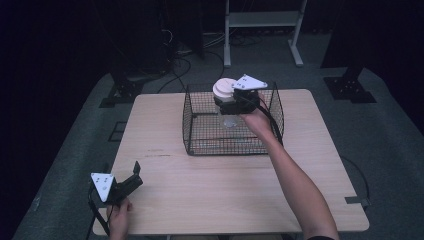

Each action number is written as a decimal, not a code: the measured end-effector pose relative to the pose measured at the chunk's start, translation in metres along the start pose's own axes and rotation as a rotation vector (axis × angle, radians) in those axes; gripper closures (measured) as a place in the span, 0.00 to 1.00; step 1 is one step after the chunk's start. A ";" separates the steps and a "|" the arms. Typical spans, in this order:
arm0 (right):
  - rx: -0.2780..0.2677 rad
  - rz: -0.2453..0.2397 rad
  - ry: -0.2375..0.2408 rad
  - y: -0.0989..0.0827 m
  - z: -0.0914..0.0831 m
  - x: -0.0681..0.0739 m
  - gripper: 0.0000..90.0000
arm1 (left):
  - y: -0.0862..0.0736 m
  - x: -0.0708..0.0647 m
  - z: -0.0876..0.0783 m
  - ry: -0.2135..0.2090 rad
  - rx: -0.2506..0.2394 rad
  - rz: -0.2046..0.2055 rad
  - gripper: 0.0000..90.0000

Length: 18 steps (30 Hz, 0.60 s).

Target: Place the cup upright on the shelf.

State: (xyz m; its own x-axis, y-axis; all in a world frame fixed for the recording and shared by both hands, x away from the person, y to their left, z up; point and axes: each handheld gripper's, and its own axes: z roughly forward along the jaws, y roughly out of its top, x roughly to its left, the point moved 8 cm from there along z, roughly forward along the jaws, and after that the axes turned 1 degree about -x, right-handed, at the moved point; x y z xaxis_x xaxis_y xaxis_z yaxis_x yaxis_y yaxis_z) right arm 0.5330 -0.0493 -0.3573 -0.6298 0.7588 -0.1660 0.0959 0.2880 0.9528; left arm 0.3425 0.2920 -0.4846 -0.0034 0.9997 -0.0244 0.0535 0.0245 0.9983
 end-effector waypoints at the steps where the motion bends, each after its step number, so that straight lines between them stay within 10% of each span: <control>1: 0.011 0.007 -0.005 -0.005 0.004 -0.001 0.05 | 0.000 0.001 0.000 0.003 -0.003 -0.001 0.00; 18: 0.075 0.006 -0.011 -0.034 0.026 -0.002 0.05 | 0.001 0.000 0.000 -0.005 -0.007 -0.010 0.00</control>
State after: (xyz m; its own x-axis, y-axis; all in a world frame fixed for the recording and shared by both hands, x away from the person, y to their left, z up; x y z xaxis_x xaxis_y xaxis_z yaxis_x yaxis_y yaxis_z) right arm 0.5516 -0.0455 -0.3959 -0.6204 0.7671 -0.1635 0.1576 0.3261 0.9321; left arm 0.3423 0.2923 -0.4839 0.0010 0.9994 -0.0350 0.0468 0.0349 0.9983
